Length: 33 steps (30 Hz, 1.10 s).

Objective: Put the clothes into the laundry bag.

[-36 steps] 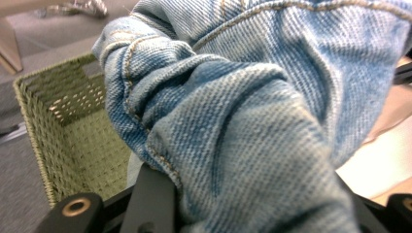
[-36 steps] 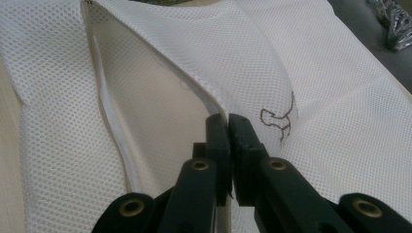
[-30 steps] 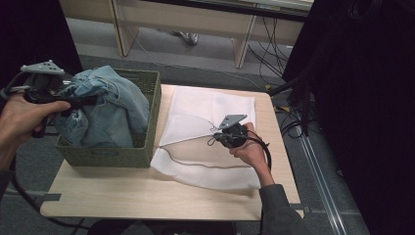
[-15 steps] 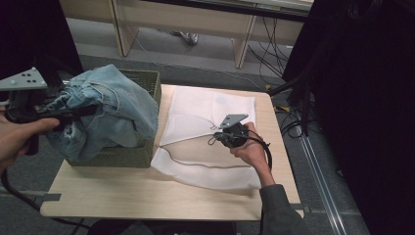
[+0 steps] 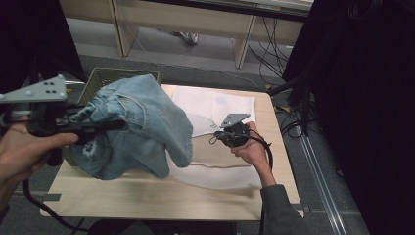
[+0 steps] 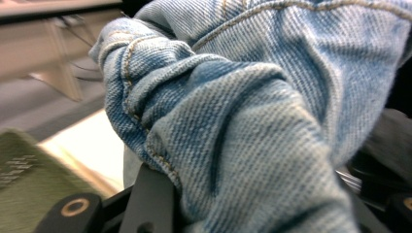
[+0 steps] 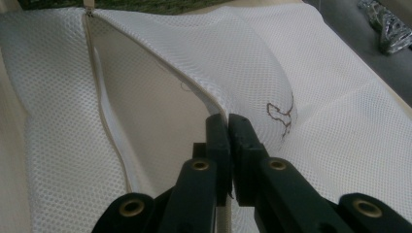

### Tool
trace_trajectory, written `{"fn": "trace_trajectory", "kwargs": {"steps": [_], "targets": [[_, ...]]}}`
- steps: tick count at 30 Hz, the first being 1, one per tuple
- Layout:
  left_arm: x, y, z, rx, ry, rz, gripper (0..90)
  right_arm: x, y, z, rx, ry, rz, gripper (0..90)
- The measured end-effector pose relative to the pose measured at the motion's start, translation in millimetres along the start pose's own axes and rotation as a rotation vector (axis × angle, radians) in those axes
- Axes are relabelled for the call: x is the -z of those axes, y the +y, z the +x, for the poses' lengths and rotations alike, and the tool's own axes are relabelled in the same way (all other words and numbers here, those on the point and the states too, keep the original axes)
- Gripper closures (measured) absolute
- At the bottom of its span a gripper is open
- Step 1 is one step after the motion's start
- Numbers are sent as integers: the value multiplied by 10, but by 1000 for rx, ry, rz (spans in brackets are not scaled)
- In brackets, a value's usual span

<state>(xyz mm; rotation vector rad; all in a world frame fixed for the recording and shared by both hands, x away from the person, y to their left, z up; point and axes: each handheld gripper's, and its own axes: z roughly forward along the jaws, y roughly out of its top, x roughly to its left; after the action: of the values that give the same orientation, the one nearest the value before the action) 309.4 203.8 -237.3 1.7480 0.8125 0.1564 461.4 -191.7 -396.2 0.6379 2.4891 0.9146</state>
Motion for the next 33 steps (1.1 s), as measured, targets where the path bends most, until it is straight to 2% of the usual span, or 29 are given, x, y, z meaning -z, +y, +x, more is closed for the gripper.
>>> {"fn": "trace_trajectory", "kwargs": {"steps": [1,2,3,4,5,6,7,8,11,12,13,14,15,18,19,21,24,25,26,28,29,30,31,33], "targets": [[-60,35,128,-202,-41,1,643,10,-4,-4,-7,3,3,884],[-147,0,115,-208,-62,19,643,8,-3,-19,12,6,-2,884],[-203,-24,102,-211,-74,30,642,14,-10,-14,-1,5,-3,884],[-237,-19,148,-319,91,20,641,21,-16,4,-29,4,1,884],[-329,-56,125,-316,26,44,641,20,-14,-12,-10,6,-3,884],[-438,-102,106,-313,-18,58,640,21,-9,-25,6,5,-10,884],[-545,-139,102,-312,-58,75,639,44,1,-15,-16,12,0,884],[-617,-197,41,-209,-137,98,639,47,11,-23,8,6,-22,885],[-815,-238,42,-202,-156,115,638,112,53,-22,15,5,-25,885],[-878,-242,35,-198,-164,113,637,146,67,1,-13,-5,-31,885],[-933,-232,25,-199,-173,115,636,155,91,-28,33,-5,-61,885],[-984,-215,17,-200,-183,114,635,199,104,-8,-3,-3,-53,885],[-1027,-192,1,-201,-180,109,635,211,123,-37,34,-5,-72,885],[-1136,-122,-4,-224,-159,82,631,261,138,-33,6,-5,-77,885],[-1175,-107,25,-226,-153,74,629,255,135,-48,23,-5,-81,885],[-1285,-124,97,-199,-132,72,629,247,108,-40,0,-4,-73,885],[-1534,-268,164,-243,-58,146,626,219,93,-73,14,-2,-74,886],[-1633,-345,195,-248,-63,172,624,216,87,-68,6,-4,-65,886],[-1729,-426,211,-247,-52,194,623,211,82,-72,11,-6,-63,886],[-1933,-578,235,-276,-16,256,621,203,75,-64,6,-12,-50,887],[-2011,-631,246,-281,-35,283,617,196,73,-65,3,-14,-46,887],[-2062,-667,242,-258,-53,298,616,189,71,-64,5,-21,-43,887],[-2115,-697,232,-262,-63,309,616,185,69,-59,4,-27,-43,887],[-2190,-724,160,-299,-89,333,615,185,71,-54,3,-34,-43,887]]}}
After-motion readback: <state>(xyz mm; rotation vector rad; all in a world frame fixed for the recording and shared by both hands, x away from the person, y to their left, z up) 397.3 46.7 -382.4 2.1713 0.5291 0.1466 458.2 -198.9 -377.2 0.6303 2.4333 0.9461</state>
